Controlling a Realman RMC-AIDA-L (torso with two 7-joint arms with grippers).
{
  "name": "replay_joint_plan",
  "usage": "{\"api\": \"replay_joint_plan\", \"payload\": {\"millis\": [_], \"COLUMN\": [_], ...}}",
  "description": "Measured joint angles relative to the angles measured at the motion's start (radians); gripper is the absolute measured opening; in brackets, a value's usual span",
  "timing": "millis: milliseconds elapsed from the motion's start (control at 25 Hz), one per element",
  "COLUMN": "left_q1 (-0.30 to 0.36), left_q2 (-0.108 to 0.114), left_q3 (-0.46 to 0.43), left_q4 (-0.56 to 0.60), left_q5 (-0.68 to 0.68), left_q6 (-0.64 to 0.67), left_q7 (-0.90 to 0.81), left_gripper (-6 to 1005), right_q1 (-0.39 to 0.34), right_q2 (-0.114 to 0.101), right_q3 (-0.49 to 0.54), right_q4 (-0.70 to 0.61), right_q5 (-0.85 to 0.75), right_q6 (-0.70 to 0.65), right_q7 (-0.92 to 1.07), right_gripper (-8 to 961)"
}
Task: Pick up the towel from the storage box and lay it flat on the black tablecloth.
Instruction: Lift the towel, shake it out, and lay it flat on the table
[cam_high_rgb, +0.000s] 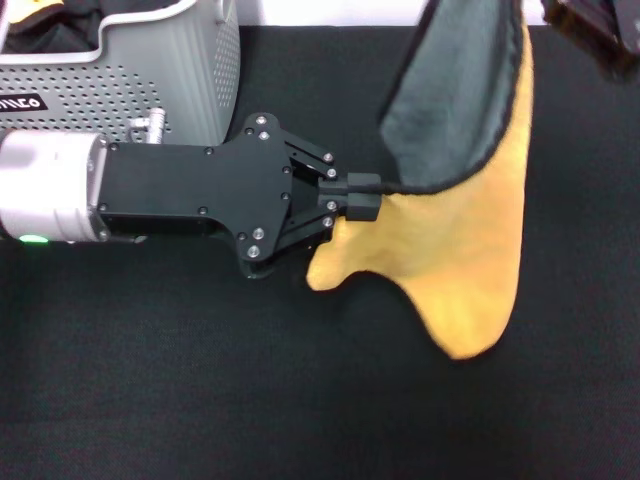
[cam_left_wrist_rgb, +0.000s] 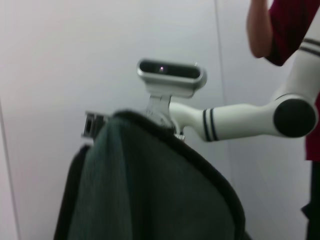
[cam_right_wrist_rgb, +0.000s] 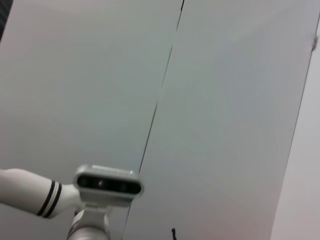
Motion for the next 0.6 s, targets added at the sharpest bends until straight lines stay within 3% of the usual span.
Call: {"api": "replay_joint_plan", "payload": {"millis": [160,600], "left_q1": [-0.003,-0.015], "left_q2": [-0.001,-0.001], "left_q3": [0.003,-0.005], "left_q4": [-0.069,-0.237], "left_q5": [-0.001,-0.021], "left_q6": [-0.040,-0.173], "left_q7": [0.066,0.180], "left_gripper": [64,62], "right_q1": [0.035,0.058], "right_q2": [-0.003,0.019], "right_q3": [0.000,-0.004], "right_q4": [-0.006,-0.064], "right_q5": [0.001,0.004], "right_q6": [0.031,0.097], "right_q7": [0.031,0.089], "right_gripper": [16,17]}}
